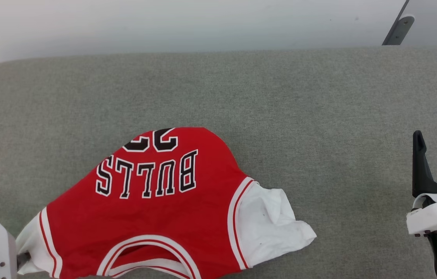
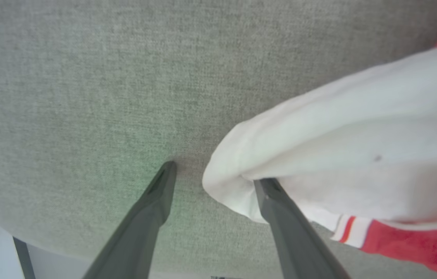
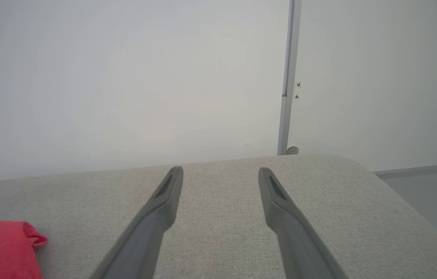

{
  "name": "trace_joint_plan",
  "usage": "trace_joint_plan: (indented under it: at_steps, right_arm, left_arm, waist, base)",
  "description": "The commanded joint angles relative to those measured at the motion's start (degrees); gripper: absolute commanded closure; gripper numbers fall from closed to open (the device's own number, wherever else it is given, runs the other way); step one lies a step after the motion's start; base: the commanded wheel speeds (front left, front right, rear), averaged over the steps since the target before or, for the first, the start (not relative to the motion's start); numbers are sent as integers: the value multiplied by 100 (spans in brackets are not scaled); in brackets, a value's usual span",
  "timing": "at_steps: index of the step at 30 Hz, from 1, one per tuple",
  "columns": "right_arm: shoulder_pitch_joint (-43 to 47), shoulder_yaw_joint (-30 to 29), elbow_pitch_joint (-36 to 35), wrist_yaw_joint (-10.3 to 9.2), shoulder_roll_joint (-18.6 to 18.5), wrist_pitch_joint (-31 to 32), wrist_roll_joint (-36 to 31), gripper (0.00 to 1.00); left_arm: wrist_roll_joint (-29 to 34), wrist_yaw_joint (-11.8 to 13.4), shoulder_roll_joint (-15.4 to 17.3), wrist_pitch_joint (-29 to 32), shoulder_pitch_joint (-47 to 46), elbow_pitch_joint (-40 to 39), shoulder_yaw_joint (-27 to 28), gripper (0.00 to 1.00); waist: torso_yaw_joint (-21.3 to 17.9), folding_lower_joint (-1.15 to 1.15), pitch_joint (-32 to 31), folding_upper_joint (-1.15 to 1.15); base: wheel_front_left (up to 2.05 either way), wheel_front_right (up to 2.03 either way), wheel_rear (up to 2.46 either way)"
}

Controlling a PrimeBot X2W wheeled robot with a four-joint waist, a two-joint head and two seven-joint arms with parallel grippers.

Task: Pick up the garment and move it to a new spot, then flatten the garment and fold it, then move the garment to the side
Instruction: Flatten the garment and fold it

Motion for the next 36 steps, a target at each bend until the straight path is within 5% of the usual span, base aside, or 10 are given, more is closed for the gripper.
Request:
trace_joint_plan:
  at_steps: [1, 3, 4, 10, 24, 36]
  right_arm:
    - [37, -3, -44, -9, 15, 24, -10, 0]
    - [78, 14, -62, -9, 16, 107, -21, 0]
    - [98, 21, -79, -9, 16, 157, 1, 0]
    - [263, 228, -162, -9, -41, 794, 150, 0]
    - [745, 1546, -386, -9, -608, 3462, 1357, 0]
    - [293, 2118, 373, -9, -858, 4061, 1151, 0]
  left_arm:
    - [-61, -57, -135, 25, 13, 67, -25, 0]
    - [-80, -111, -211, 43, -14, 171, -47, 80]
    - [-113, -142, -253, 51, -26, 213, -41, 100]
    - [-52, -316, -361, 12, -151, 391, -74, 100]
    - [181, -598, -599, -159, -568, 497, -169, 100]
    - [325, -682, -798, -272, -901, 541, -227, 100]
  waist:
    - [-7, 0, 11, 0]
    - [-8, 0, 31, 0]
    - [-4, 0, 46, 0]
    - [70, 0, 103, 0]
    - [336, 0, 253, 0]
    - [504, 0, 362, 0]
  base:
    - [0, 0, 0]
    - [0, 0, 0]
    - [0, 0, 0]
    - [0, 0, 0]
    - [0, 0, 0]
    - [0, 0, 0]
